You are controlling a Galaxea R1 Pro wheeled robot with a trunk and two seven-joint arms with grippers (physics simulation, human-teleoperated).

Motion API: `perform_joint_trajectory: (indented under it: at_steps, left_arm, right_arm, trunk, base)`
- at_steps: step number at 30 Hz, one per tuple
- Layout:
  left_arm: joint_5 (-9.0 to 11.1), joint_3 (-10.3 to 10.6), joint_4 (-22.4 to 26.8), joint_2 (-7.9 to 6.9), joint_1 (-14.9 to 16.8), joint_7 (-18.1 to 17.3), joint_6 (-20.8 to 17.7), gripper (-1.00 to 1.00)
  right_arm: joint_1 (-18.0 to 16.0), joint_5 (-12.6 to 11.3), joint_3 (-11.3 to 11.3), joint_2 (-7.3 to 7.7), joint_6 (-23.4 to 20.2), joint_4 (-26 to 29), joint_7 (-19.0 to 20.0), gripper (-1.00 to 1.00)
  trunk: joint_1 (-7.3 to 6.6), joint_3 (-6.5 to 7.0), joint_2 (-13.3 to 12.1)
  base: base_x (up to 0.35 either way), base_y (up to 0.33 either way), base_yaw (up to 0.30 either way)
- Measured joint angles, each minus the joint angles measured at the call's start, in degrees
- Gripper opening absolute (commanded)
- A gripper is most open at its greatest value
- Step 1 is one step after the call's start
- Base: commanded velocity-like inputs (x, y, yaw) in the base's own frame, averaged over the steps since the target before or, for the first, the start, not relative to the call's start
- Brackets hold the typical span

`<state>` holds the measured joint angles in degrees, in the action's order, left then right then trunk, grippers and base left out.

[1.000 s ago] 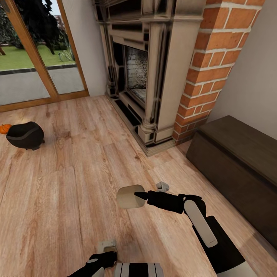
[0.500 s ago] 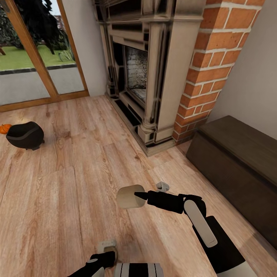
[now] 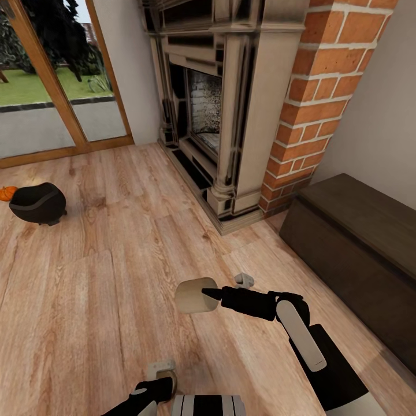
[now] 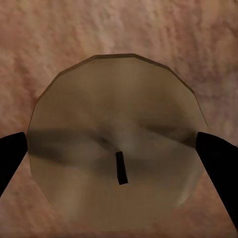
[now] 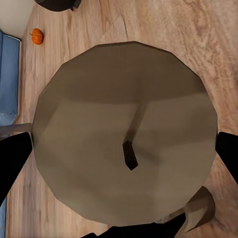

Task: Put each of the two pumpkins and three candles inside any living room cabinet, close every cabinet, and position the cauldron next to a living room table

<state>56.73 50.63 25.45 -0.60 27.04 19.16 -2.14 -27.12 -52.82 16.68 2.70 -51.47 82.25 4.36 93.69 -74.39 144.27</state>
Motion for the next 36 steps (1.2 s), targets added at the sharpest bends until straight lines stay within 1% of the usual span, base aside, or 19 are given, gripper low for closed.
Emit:
perform_joint_trajectory:
  at_steps: [11,14,28,36]
  left_arm:
    - [0.03,-0.06,0.09,0.00,0.00,0.07,-0.04,-1.00]
    - [-0.13,-0.10,-0.93,-0.04,0.00,0.14,-0.02,-1.00]
    - [-0.27,-0.19,-0.94,-0.22,0.00,-0.03,-0.09,-1.00]
    - [0.13,-0.77,-0.87,-1.12,0.00,-0.20,-0.21,-1.00]
  right_arm:
    - [0.00,0.00,0.00,0.00,0.02,0.00,0.00,-1.00]
    - [0.00,-0.10,0.00,0.00,0.01,0.00,0.00,-1.00]
    - [0.01,-0.04,0.00,0.00,0.02,-0.29,-0.05,-1.00]
    - [0.00,0.04,-0.14,0.16,0.03,-0.80,-0.14,-1.00]
  trunk:
    - [0.00,0.00,0.00]
    - [-0.07,0.66,-0.04]
    - [-0.43,3.76,-0.23]
    - [-0.64,5.54,-0.34]
  base:
    - [0.000,0.000,0.000]
    - [0.000,0.000,0.000]
    - [0.000,0.000,0.000]
    - [0.000,0.000,0.000]
